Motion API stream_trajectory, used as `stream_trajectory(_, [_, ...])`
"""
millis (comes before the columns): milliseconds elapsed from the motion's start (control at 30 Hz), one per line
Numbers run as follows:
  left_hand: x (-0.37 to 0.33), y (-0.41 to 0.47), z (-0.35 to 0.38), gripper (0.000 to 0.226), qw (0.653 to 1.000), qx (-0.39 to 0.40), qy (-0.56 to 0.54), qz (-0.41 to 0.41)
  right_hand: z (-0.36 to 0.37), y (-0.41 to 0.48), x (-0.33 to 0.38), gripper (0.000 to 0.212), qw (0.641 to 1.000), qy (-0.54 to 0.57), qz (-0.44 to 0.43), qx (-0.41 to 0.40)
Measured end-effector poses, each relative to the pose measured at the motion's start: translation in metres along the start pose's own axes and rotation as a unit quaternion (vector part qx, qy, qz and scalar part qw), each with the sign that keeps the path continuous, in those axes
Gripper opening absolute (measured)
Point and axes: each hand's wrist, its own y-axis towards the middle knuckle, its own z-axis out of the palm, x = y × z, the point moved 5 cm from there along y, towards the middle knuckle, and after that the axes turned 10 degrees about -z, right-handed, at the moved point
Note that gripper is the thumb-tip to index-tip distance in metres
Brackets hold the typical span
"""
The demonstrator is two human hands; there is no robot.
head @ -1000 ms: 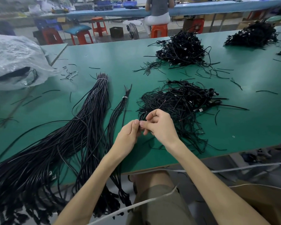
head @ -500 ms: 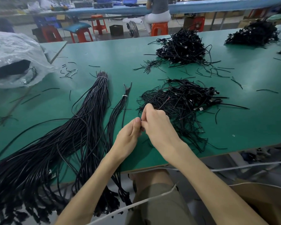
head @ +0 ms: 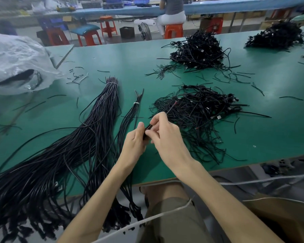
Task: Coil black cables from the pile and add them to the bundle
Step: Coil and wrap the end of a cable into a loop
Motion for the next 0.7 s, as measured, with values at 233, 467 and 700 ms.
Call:
stream_trajectory(233, [0.004,0.003,-0.01,0.068,0.994,-0.054,-0.061,-0.076,0.007,-0.012,-0.019,0.012,0.995,0.076,0.056,-0.032])
stream_trajectory(467, [-0.001,-0.001,-0.006,0.07,0.997,-0.048,-0.027,-0.056,0.015,-0.014,-0.029,0.019,0.985,0.129,0.095,-0.062])
stream_trajectory(700, [0.002,-0.001,-0.012,0.053,0.996,-0.081,-0.013,-0.031,0.031,-0.019,-0.035,0.023,0.973,0.18,0.09,-0.117])
